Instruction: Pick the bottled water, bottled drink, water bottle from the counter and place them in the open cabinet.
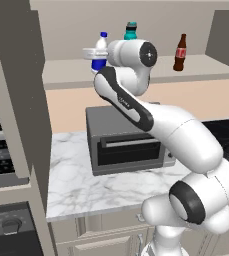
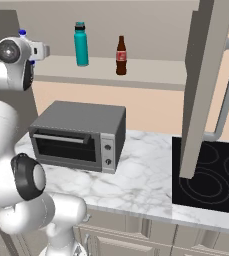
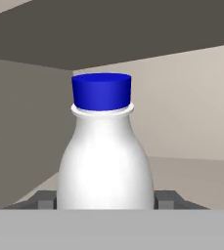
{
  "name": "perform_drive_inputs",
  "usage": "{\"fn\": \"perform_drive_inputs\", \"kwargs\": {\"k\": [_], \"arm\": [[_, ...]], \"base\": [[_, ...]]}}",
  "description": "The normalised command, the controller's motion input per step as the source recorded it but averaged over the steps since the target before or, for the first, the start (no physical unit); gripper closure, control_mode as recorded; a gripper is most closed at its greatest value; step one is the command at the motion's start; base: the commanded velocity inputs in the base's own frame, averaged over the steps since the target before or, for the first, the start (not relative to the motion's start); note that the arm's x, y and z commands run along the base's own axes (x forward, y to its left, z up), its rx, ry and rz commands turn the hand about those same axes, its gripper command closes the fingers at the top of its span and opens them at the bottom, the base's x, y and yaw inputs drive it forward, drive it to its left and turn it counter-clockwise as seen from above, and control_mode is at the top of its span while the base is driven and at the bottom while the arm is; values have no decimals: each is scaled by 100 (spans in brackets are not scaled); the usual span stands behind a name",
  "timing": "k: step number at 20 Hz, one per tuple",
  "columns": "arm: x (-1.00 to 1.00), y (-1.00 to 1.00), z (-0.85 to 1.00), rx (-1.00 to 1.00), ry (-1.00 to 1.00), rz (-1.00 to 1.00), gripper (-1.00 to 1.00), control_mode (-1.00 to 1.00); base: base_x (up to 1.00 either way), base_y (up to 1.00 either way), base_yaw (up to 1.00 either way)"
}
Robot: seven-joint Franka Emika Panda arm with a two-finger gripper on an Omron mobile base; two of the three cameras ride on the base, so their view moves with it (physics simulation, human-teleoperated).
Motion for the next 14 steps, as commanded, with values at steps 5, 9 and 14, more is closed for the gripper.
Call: {"fn": "perform_drive_inputs", "kwargs": {"k": [5, 9, 14], "arm": [[34, 15, -14, 0, 0, 0, 100, -100], [33, 18, -16, 0, 0, 0, 100, -100], [32, 15, -14, 0, 0, 0, 100, -100]], "base": [[0, 0, 0], [0, 0, 0], [0, 0, 0]]}}
